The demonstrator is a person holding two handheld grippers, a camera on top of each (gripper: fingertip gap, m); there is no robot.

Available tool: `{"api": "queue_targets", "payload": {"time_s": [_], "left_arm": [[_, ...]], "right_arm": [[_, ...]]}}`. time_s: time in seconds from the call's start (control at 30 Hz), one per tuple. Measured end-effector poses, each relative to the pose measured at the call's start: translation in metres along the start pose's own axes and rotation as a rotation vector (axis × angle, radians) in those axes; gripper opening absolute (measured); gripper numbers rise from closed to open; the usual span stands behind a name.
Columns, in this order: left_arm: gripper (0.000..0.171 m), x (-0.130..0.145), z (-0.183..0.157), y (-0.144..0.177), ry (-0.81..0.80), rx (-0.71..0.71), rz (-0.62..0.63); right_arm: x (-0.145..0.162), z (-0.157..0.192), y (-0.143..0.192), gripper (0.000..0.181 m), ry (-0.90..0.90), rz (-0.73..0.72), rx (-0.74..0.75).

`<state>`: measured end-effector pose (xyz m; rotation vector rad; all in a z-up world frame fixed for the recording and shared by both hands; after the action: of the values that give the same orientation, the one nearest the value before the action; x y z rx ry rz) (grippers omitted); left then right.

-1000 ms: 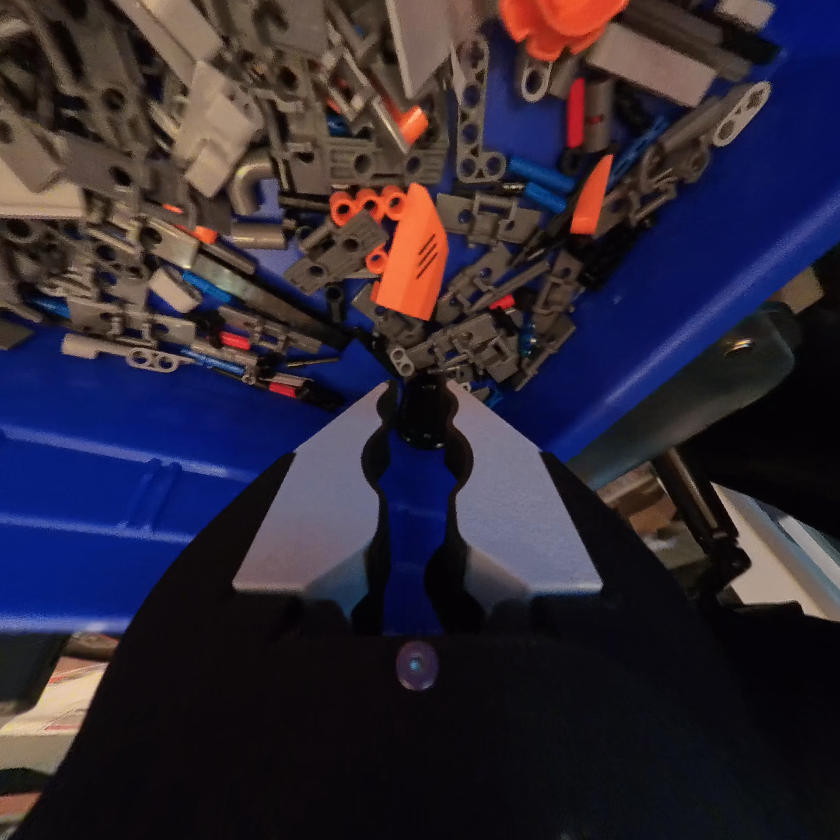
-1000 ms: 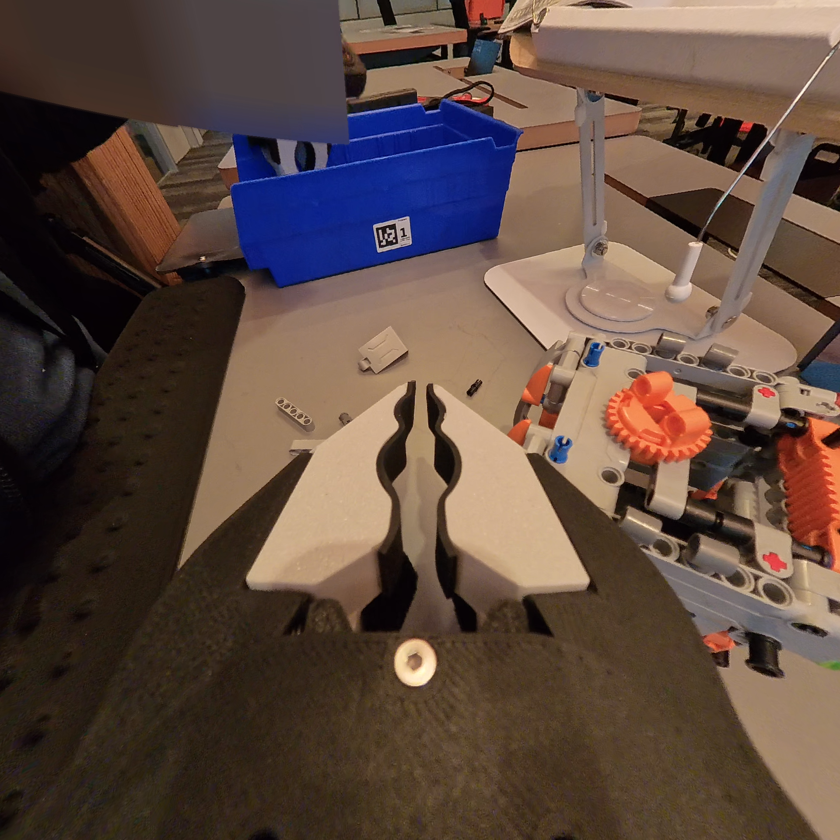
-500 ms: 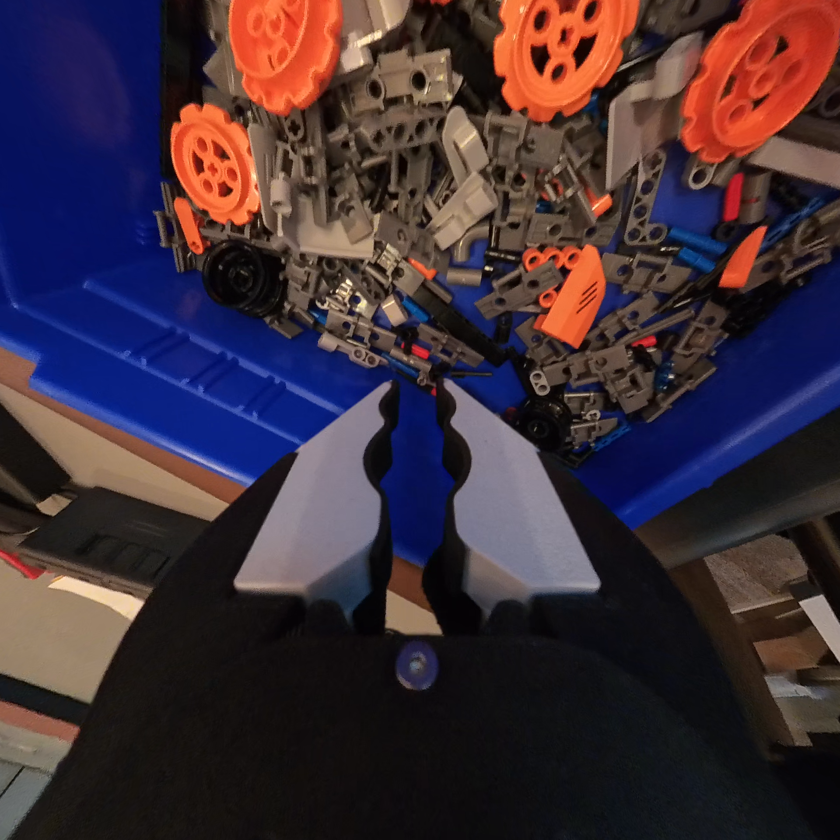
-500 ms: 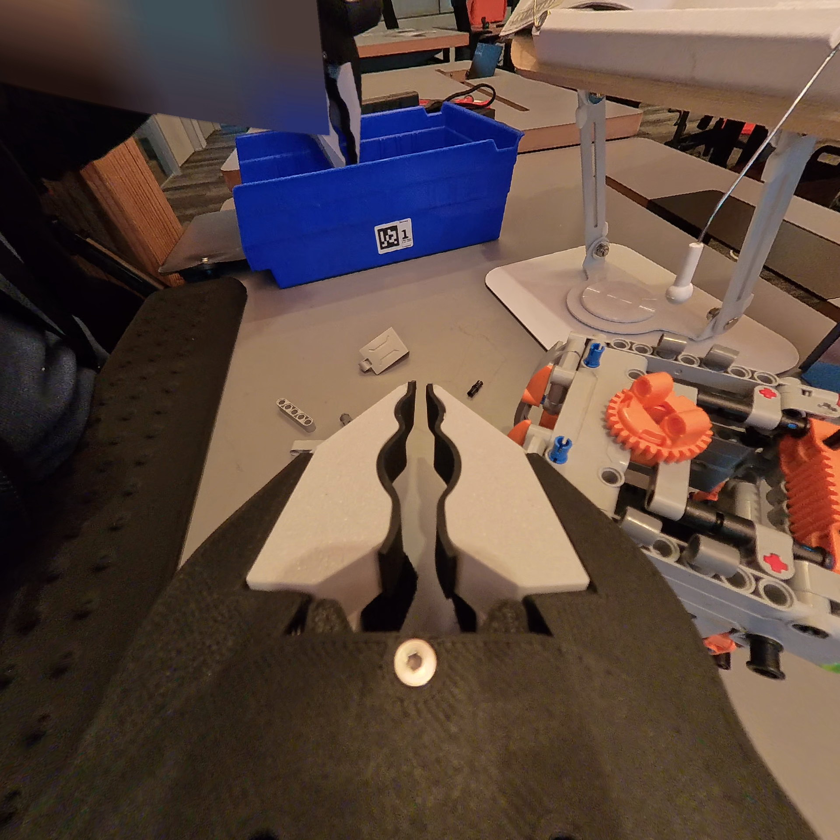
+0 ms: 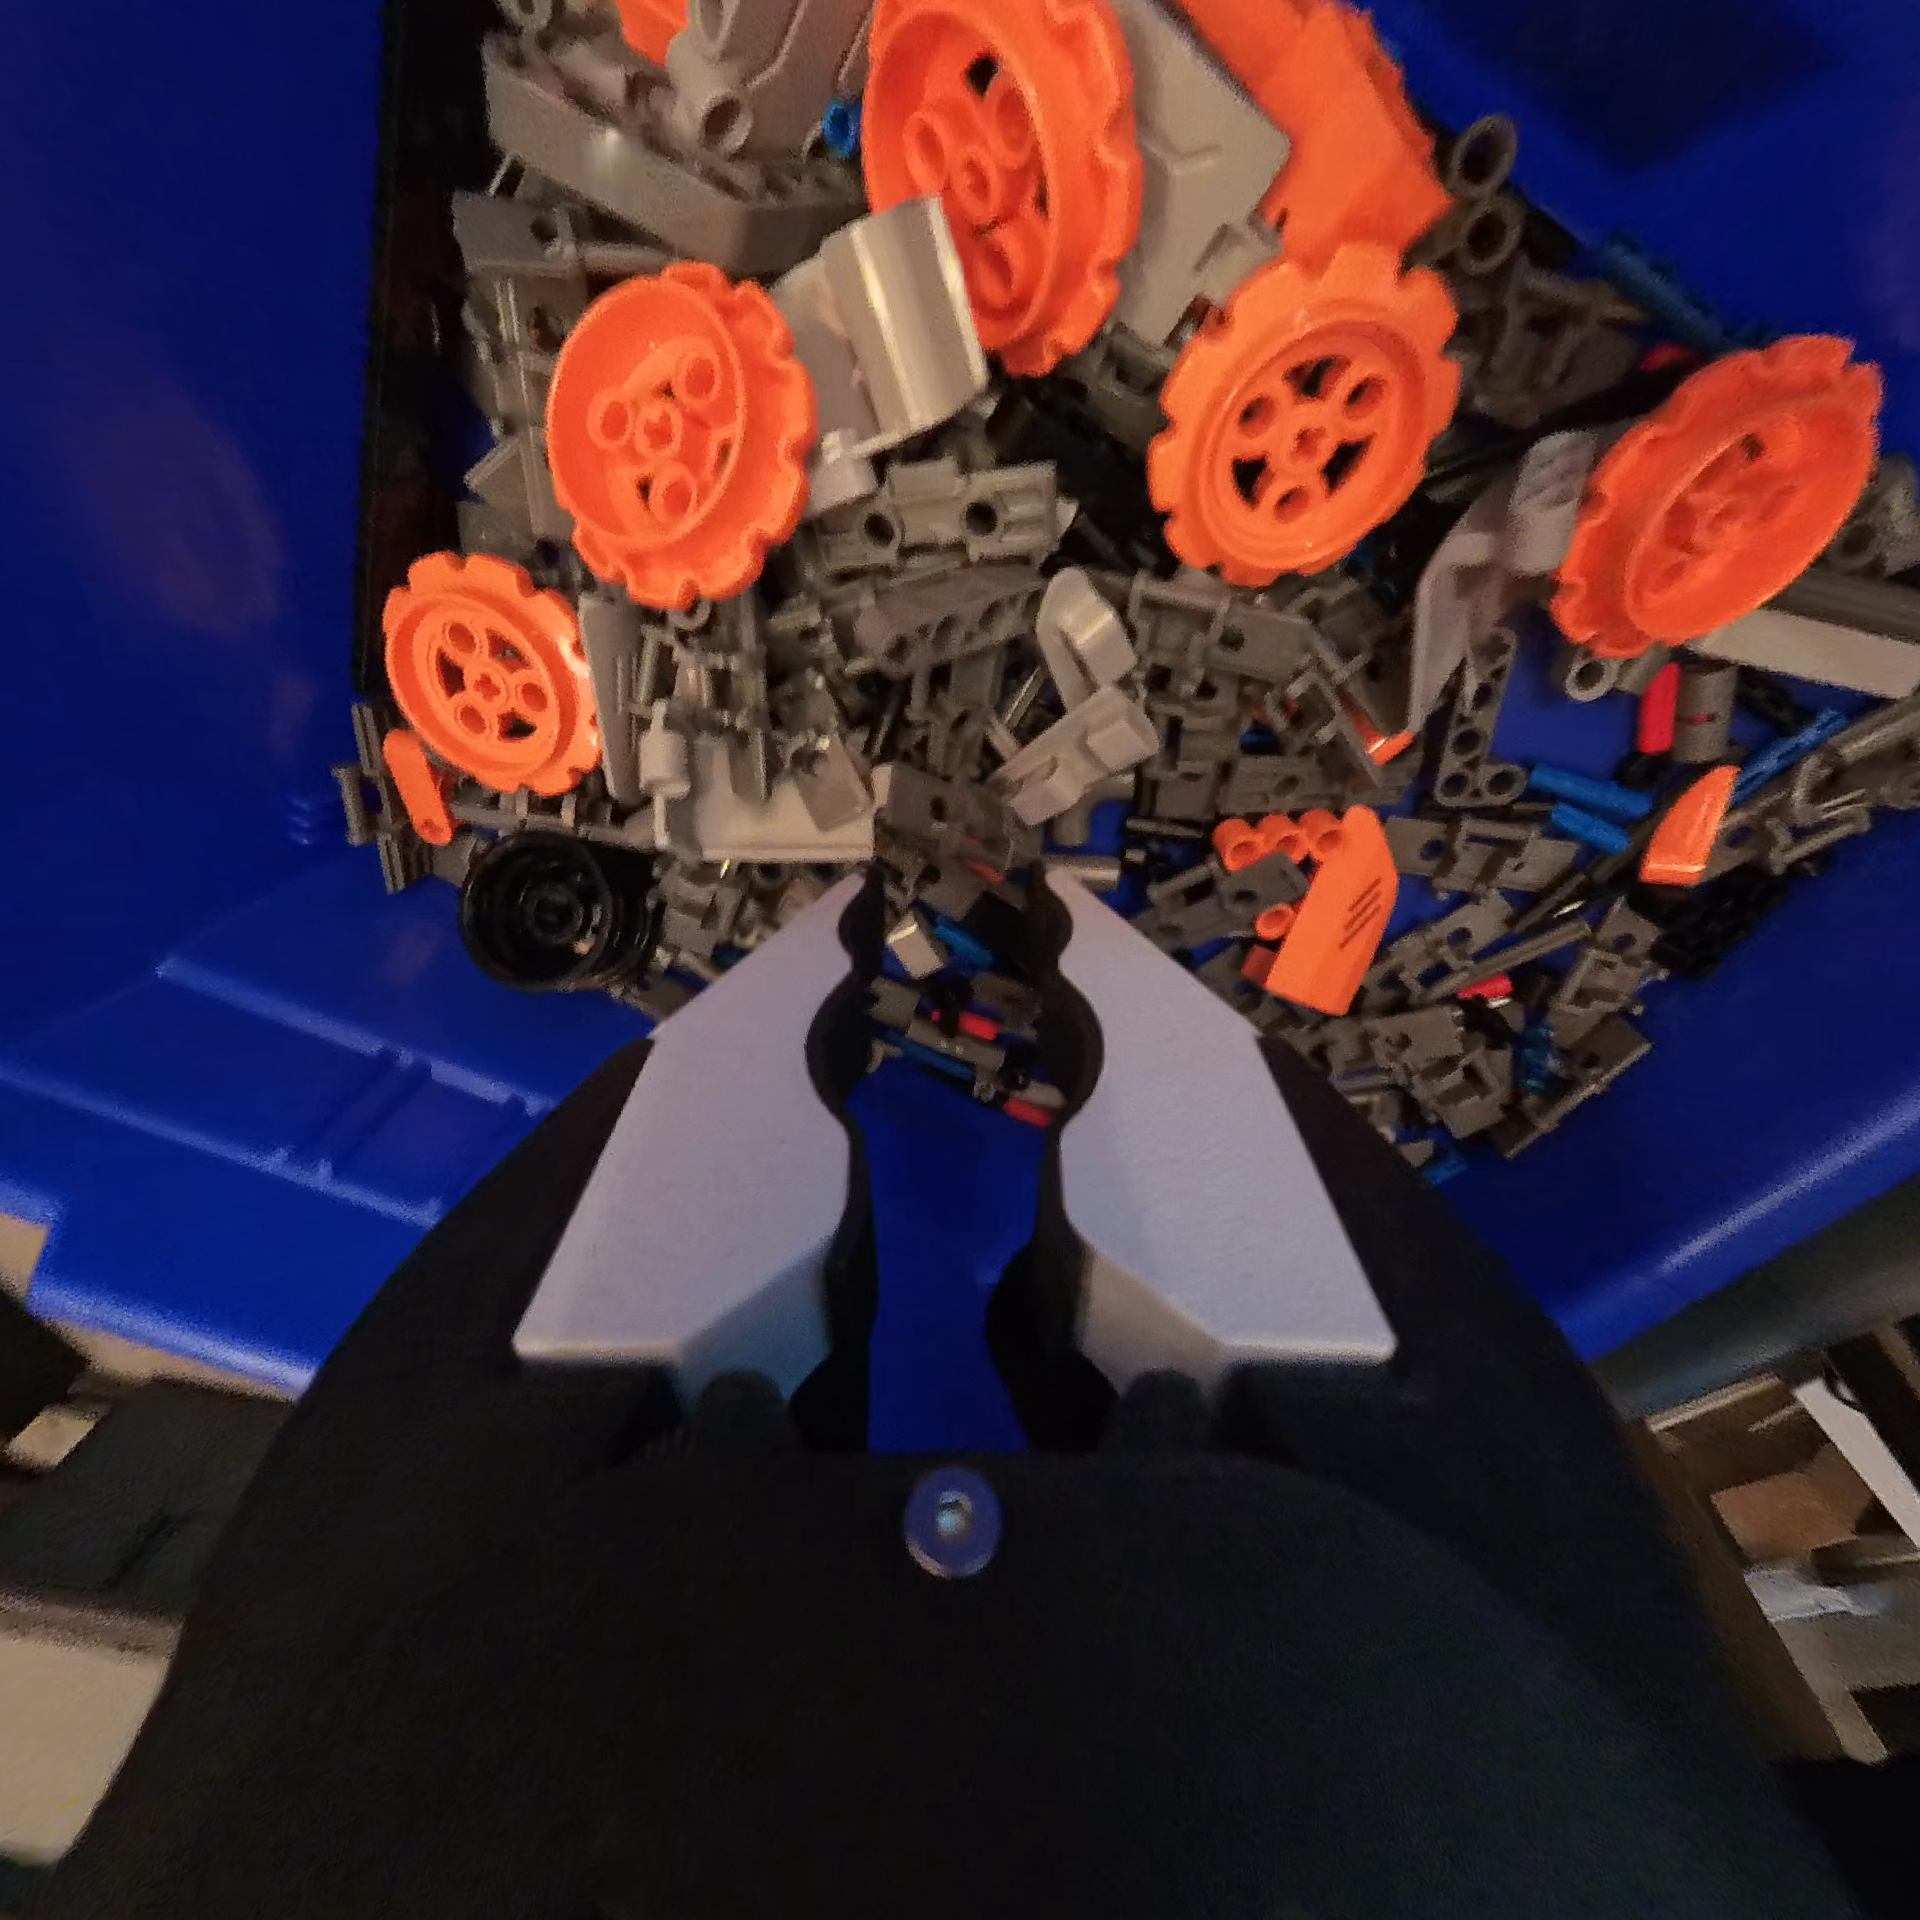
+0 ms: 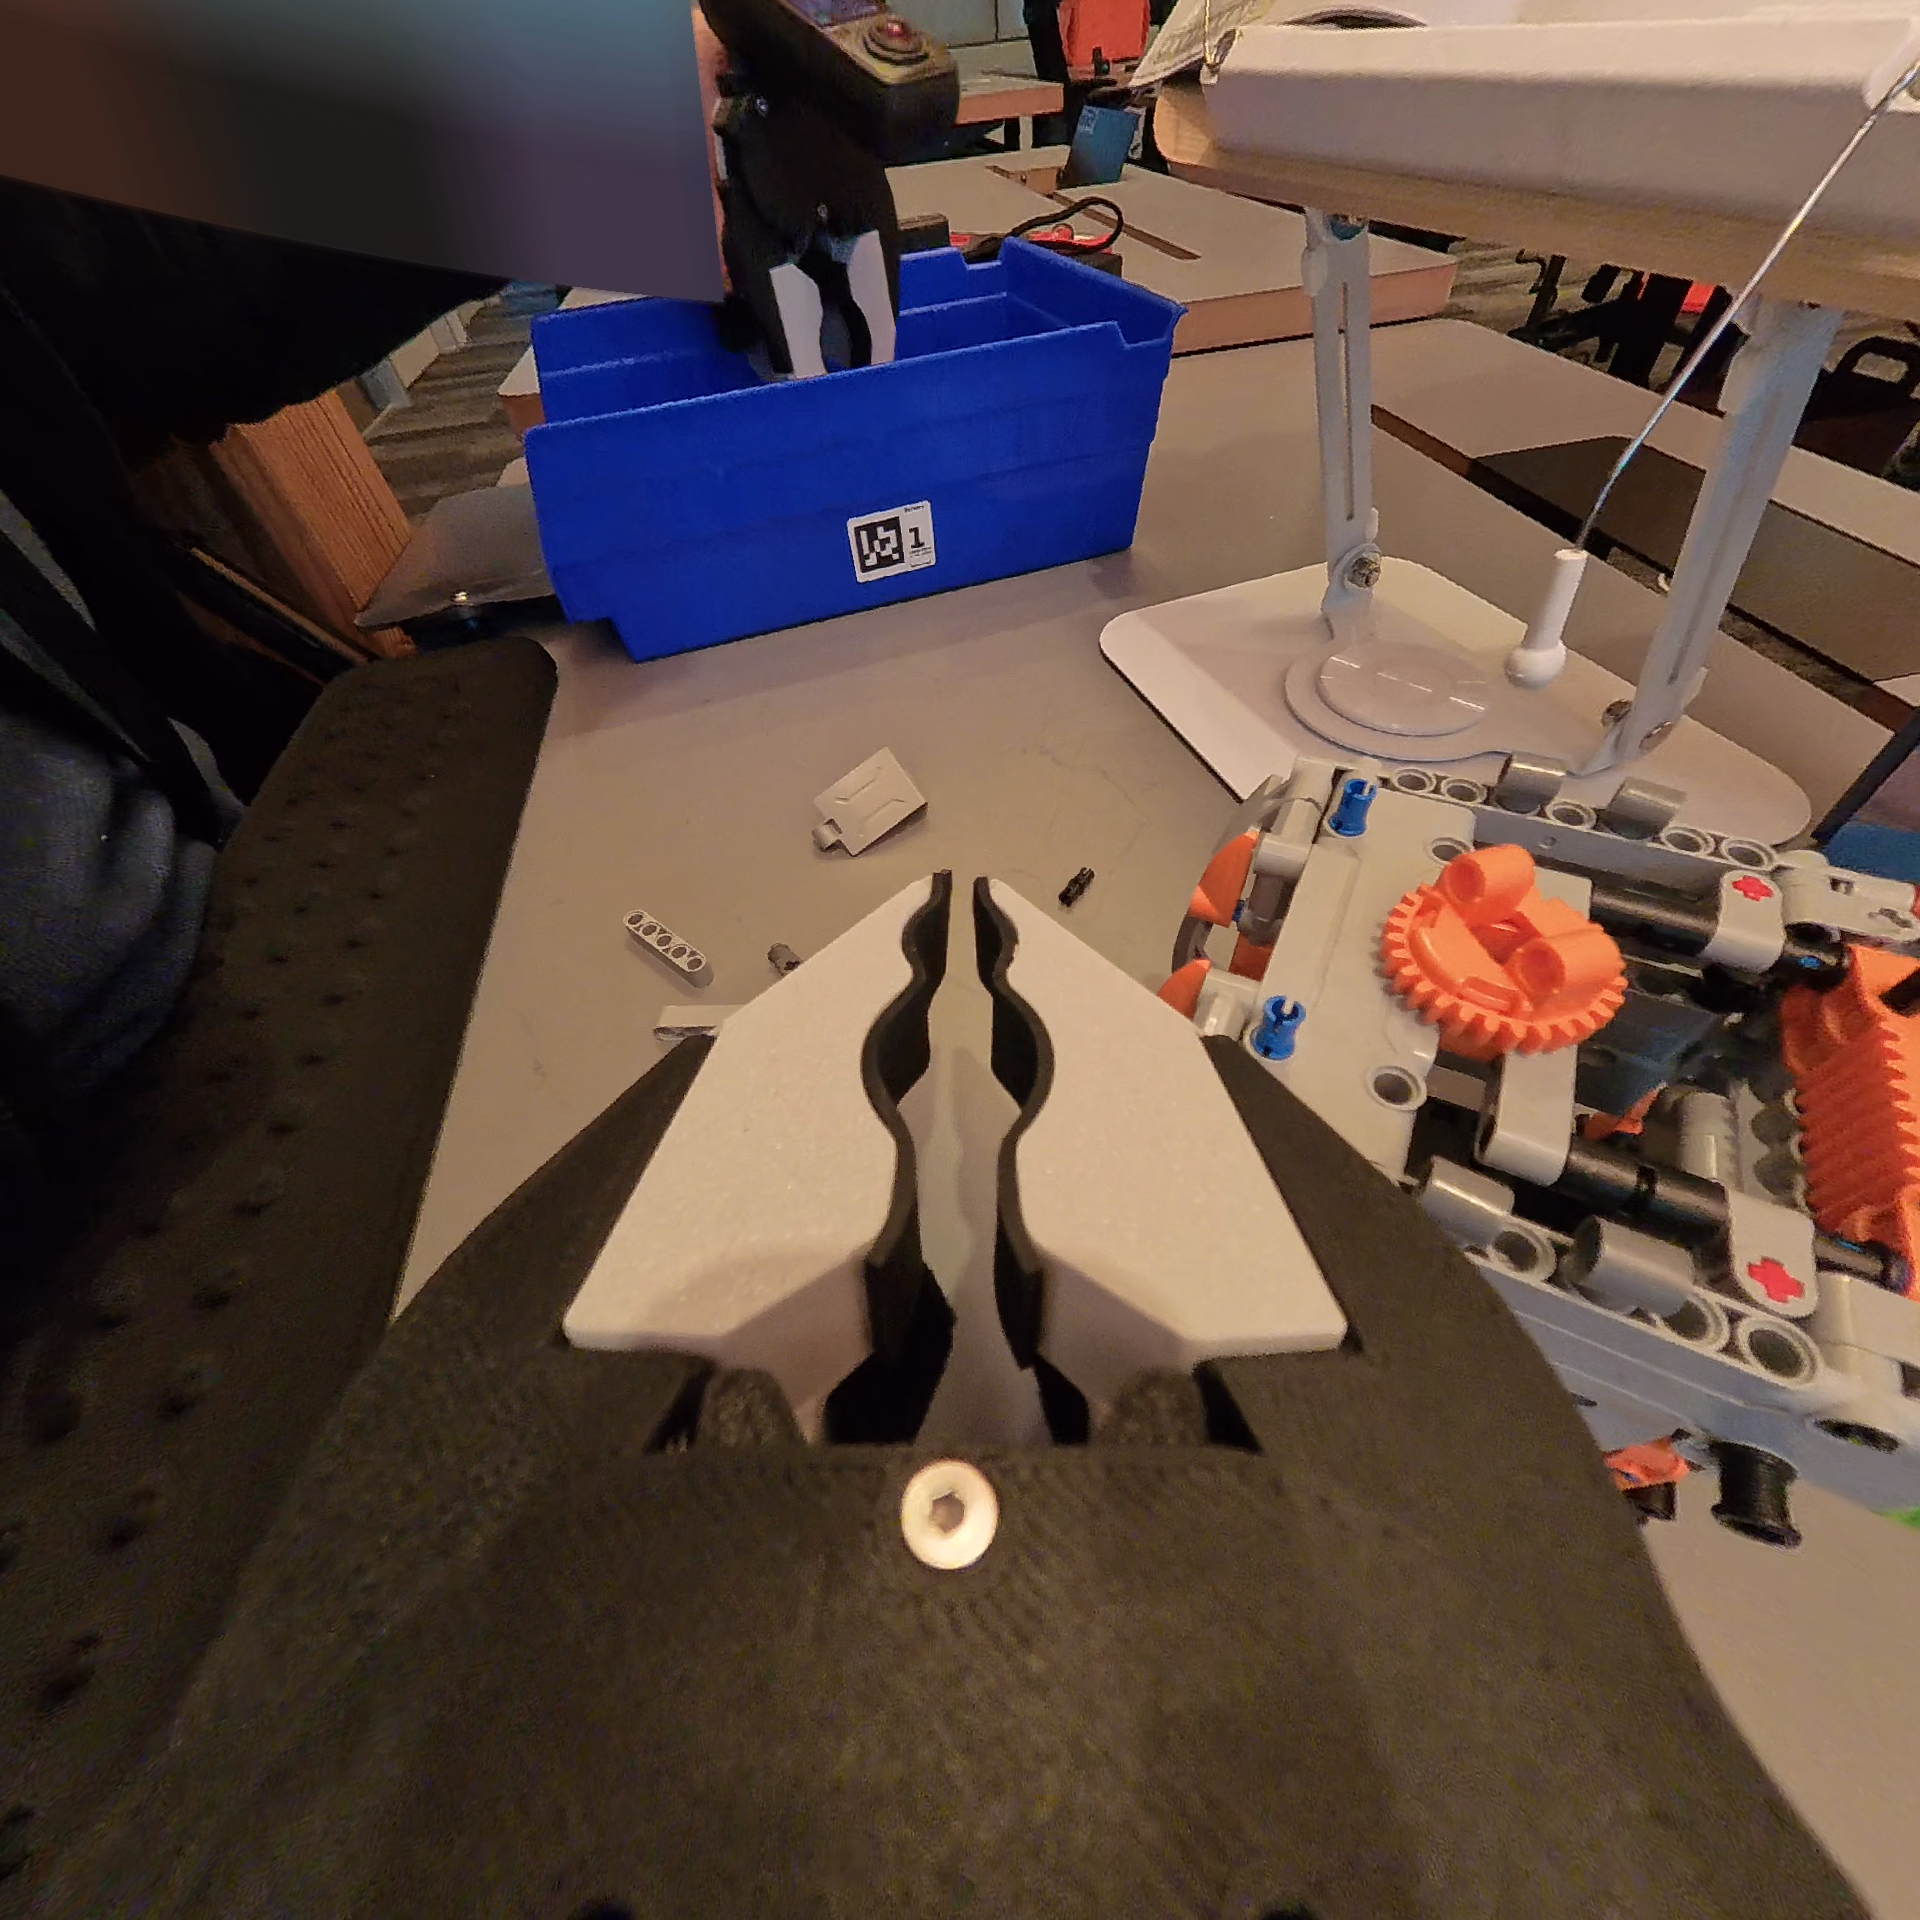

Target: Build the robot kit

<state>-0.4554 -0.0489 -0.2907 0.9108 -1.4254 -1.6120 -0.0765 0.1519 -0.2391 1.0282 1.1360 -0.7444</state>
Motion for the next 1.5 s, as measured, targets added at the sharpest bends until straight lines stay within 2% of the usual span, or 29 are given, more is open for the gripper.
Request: {"api": "queue_targets", "payload": {"time_s": [0.2, 0.53, 0.9, 1.1, 1.2, 1.27, 1.4, 1.5], "left_arm": [[0.008, -0.018, 0.004, -0.004, 0.008, 0.037, -0.045], [0.007, -0.039, 0.025, 0.008, 0.016, -0.006, -0.149], [0.014, -0.017, 0.031, 0.033, 0.057, -0.003, -0.154], [0.018, -0.015, -0.006, 0.041, -0.051, 0.098, -0.126], [0.023, -0.026, -0.035, 0.041, -0.142, 0.17, -0.148], [0.034, -0.035, -0.062, 0.041, -0.213, 0.264, -0.174], [0.041, -0.055, -0.073, 0.031, -0.256, 0.198, -0.199], [0.047, -0.059, -0.073, 0.017, -0.258, 0.152, -0.185]], "right_arm": [[0.0, -0.002, 0.001, 0.001, -0.002, -0.003, 0.007], [0.0, -0.002, 0.002, 0.001, -0.005, -0.006, 0.009], [0.0, -0.002, 0.002, 0.002, -0.006, -0.007, 0.007], [0.0, -0.002, 0.002, 0.002, -0.005, -0.007, 0.006], [0.0, -0.002, 0.002, 0.002, -0.004, -0.007, 0.006], [0.0, -0.002, 0.002, 0.002, -0.004, -0.008, 0.005], [0.0, -0.003, 0.002, 0.002, -0.002, -0.006, 0.011], [0.0, -0.004, 0.003, 0.001, -0.003, -0.007, 0.015]]}}
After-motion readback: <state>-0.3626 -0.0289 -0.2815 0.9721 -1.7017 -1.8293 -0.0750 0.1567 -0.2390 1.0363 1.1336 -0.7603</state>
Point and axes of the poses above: each gripper's, where its closed fingertips meet, y back along the fingers, x out of its underside, z = x × y across the jaws, the point moved 2 cm from there along y, back along the fingers, and after that the axes turned 2 degrees about -x, right-handed, at the moved point
